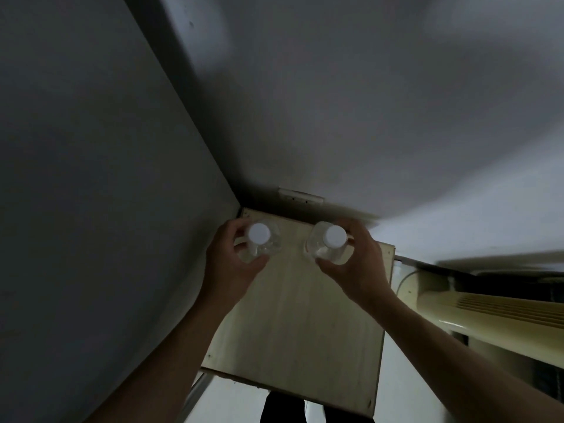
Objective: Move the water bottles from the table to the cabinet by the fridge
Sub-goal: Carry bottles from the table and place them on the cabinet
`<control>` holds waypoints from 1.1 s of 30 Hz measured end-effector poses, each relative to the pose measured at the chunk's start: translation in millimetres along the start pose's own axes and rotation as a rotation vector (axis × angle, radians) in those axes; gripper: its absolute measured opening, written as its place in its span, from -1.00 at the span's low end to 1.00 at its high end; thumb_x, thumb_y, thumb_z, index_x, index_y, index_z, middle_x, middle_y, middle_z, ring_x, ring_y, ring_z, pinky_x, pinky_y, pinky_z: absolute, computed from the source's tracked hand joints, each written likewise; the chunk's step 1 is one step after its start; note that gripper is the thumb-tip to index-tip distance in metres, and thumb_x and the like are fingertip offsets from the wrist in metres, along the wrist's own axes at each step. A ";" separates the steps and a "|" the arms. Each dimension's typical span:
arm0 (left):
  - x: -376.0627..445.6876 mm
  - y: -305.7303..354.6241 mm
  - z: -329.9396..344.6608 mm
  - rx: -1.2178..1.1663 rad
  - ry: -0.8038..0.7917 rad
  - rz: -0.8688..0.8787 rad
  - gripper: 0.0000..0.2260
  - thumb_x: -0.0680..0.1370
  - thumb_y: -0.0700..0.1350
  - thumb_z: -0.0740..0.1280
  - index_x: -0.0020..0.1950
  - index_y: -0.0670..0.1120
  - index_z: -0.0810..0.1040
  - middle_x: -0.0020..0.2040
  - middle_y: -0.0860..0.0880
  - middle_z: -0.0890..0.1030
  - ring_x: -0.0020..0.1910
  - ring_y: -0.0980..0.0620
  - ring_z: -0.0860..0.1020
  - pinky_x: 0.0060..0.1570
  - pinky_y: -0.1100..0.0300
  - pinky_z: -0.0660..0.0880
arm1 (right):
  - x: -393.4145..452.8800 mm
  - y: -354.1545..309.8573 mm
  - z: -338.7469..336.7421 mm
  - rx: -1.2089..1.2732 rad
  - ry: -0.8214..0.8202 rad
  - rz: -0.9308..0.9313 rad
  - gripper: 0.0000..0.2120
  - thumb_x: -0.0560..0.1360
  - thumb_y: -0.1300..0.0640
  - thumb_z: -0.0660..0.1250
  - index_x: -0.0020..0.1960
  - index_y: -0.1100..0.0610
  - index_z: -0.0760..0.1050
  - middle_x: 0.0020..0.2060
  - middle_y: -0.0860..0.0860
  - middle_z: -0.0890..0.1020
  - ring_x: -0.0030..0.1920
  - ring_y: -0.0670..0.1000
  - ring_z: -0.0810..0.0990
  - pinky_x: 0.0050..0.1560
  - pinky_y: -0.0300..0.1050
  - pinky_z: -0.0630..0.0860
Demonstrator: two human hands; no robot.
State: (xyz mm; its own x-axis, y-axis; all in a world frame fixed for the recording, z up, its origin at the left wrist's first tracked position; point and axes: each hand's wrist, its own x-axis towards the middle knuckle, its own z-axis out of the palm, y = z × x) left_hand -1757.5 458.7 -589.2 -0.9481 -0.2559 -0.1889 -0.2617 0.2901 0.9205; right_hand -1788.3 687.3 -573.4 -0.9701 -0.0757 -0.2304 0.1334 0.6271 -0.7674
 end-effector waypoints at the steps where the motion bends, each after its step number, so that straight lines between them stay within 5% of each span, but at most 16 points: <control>1: -0.1 -0.2 0.2 -0.004 -0.001 0.002 -0.40 0.29 -0.30 0.61 0.25 0.01 0.49 0.23 0.02 0.59 0.20 0.08 0.58 0.18 -0.01 0.59 | 1.4 1.5 2.1 0.003 -0.001 -0.002 -0.37 0.29 0.12 0.62 0.17 -0.14 0.31 0.09 -0.13 0.50 0.06 -0.13 0.47 -0.02 -0.39 0.32; 8: -0.3 2.4 0.7 0.021 -0.012 0.006 -0.39 0.30 -0.24 0.61 0.26 0.06 0.48 0.24 0.06 0.58 0.21 0.10 0.57 0.16 0.03 0.59 | 10.9 7.9 6.0 0.060 0.013 0.034 -0.35 0.28 0.08 0.62 0.25 -0.05 0.36 0.16 -0.08 0.52 0.12 -0.07 0.50 0.10 -0.17 0.48; 14: 5.1 7.2 5.1 0.071 -0.002 0.051 -0.39 0.27 -0.26 0.63 0.21 0.07 0.49 0.20 0.02 0.58 0.17 0.06 0.59 0.10 0.08 0.60 | -1.8 10.5 -5.0 0.064 0.007 0.013 -0.36 0.27 0.11 0.63 0.21 -0.07 0.36 0.16 -0.08 0.52 0.14 -0.08 0.52 0.13 -0.23 0.49; 19: 19.1 16.1 2.2 0.143 -0.138 0.096 -0.31 0.26 -0.31 0.62 0.13 0.31 0.44 0.17 0.07 0.56 0.14 0.12 0.57 0.08 0.19 0.58 | 1.4 7.8 -9.1 0.078 -0.017 0.007 -0.40 0.29 0.14 0.62 0.18 -0.10 0.38 0.13 -0.13 0.50 0.12 -0.12 0.51 0.07 -0.36 0.44; 24: 35.4 23.9 0.0 0.222 -0.299 0.170 -0.38 0.28 -0.34 0.60 0.25 0.04 0.50 0.21 0.01 0.56 0.18 0.05 0.57 0.16 0.09 0.58 | 2.1 9.4 -11.3 0.058 -0.024 -0.007 -0.39 0.29 0.12 0.62 0.21 -0.09 0.39 0.15 -0.12 0.51 0.11 -0.11 0.52 0.08 -0.29 0.48; 33: 34.8 12.6 -9.5 0.126 -0.218 -0.035 -0.29 0.35 -0.47 0.50 0.32 0.12 0.43 0.32 0.01 0.53 0.31 0.01 0.52 0.27 0.04 0.50 | 1.7 7.3 -13.2 0.007 -0.047 0.021 -0.34 0.29 0.05 0.62 0.29 0.00 0.40 0.22 -0.05 0.52 0.14 -0.07 0.50 0.16 -0.12 0.52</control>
State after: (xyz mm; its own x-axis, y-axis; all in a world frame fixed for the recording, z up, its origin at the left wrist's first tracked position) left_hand -1792.1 444.7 -580.9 -0.9509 -0.0667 -0.3021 -0.3028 0.4004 0.8649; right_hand -1791.7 702.1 -571.5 -0.9565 -0.0988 -0.2747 0.1556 0.6235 -0.7662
